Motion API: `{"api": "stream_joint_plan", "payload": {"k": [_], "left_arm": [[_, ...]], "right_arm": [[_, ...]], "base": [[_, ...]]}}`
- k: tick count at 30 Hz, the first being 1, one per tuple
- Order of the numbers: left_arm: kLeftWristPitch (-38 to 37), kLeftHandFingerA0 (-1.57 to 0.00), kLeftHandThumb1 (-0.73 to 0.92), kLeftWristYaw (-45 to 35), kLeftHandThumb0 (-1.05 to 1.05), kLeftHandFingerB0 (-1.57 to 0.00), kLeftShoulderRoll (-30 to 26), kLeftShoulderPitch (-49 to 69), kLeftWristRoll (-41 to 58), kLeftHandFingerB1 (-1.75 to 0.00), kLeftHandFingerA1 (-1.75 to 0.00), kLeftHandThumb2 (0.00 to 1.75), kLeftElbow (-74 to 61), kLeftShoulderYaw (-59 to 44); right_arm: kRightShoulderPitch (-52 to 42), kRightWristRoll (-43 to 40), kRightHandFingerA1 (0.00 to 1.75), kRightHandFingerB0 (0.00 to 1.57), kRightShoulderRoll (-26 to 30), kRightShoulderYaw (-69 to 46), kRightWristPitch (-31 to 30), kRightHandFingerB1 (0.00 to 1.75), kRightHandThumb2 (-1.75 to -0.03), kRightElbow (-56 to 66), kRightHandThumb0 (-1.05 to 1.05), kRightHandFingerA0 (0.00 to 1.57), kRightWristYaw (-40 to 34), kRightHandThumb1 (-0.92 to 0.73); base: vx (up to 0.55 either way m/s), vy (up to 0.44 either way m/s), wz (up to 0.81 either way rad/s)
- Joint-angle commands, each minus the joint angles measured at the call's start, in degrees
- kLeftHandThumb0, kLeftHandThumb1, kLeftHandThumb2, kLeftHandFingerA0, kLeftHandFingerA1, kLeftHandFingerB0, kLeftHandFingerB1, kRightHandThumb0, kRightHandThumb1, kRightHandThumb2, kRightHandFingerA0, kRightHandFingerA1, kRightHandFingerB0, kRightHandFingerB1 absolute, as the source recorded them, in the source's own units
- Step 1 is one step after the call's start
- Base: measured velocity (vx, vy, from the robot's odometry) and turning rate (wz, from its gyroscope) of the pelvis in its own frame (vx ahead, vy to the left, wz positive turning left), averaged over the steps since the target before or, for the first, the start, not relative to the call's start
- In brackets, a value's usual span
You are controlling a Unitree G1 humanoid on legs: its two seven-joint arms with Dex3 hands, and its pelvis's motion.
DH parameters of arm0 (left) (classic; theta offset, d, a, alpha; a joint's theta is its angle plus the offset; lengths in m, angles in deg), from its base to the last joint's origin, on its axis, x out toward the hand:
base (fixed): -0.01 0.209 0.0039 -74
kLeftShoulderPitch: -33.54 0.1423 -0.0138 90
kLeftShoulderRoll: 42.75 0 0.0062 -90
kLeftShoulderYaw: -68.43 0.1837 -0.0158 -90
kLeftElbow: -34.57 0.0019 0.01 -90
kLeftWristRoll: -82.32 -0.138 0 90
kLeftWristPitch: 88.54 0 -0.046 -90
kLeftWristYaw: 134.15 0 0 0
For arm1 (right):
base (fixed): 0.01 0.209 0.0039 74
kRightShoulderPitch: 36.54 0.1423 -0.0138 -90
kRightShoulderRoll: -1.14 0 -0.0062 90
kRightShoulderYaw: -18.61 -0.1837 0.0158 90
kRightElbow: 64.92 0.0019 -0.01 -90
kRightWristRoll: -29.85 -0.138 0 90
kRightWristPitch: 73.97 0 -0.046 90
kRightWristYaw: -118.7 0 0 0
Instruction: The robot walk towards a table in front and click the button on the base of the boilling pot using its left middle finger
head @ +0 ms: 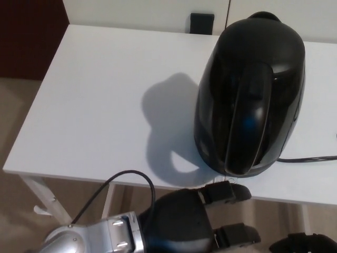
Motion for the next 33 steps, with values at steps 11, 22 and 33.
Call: {"api": "stream_joint_plan", "payload": {"k": [11,22,33], "left_arm": [[-0.57,-0.25,0.59,3.36,-0.35,-0.12,0.04,-2.01,-2.40,-0.27,-0.34,0.59,2.99,-1.10],[-0.85,-0.27,0.63,3.58,-0.38,-0.15,0.62,-4.00,-1.21,-0.27,-0.33,0.59,7.24,-2.12],[0.28,-0.26,0.65,3.44,-0.42,-0.13,0.95,-2.80,-1.97,-0.27,-0.34,0.61,9.69,-1.66]], "right_arm": [[1.47,-0.39,0.48,0.47,2.88,1.09,4.22,0.40,-0.62,-2.64,-0.42,0.65,4.04,-0.74],[3.65,-0.13,0.47,0.48,2.04,1.45,0.01,0.40,-0.59,-2.97,-0.33,0.65,2.54,-0.67],[1.37,-1.10,0.48,0.53,0.75,0.44,0.78,0.42,-0.58,-2.34,-0.23,0.64,1.28,-0.62]], "base": [[0.00,0.000,0.01],[0.00,0.000,0.00],[0.00,0.000,0.00]]}}
